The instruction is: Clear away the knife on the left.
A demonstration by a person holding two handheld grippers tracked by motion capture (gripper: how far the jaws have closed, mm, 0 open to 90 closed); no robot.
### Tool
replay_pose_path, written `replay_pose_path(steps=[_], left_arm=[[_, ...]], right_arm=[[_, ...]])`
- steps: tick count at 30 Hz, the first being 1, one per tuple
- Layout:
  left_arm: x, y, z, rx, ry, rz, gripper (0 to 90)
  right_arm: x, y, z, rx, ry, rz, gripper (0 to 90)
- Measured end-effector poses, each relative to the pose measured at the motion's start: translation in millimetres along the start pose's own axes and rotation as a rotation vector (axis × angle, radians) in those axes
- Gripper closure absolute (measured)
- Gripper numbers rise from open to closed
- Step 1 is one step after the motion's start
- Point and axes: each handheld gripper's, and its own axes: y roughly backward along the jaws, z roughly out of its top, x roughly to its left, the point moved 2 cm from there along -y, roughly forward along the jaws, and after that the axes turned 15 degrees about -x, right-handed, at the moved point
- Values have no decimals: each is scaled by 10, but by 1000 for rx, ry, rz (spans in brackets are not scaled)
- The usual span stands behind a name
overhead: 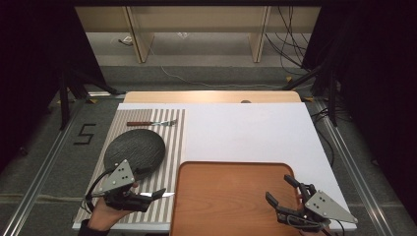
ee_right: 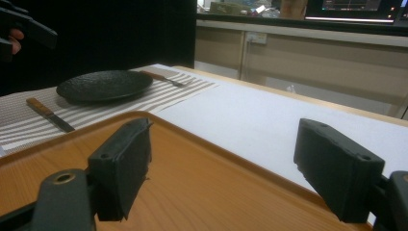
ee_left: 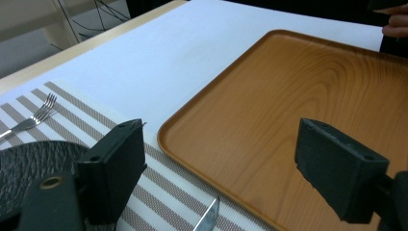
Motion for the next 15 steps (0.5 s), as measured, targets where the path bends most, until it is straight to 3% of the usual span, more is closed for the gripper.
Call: replay_pose_path(steps=[5, 15], left_arm=[[47, 20, -34, 54, -8, -1, 180], [134, 53, -97, 111, 2, -4, 182]], right_arm=[[4, -3, -2, 2, -1, 1, 219], [7, -8, -5, 6, -3, 2, 219]])
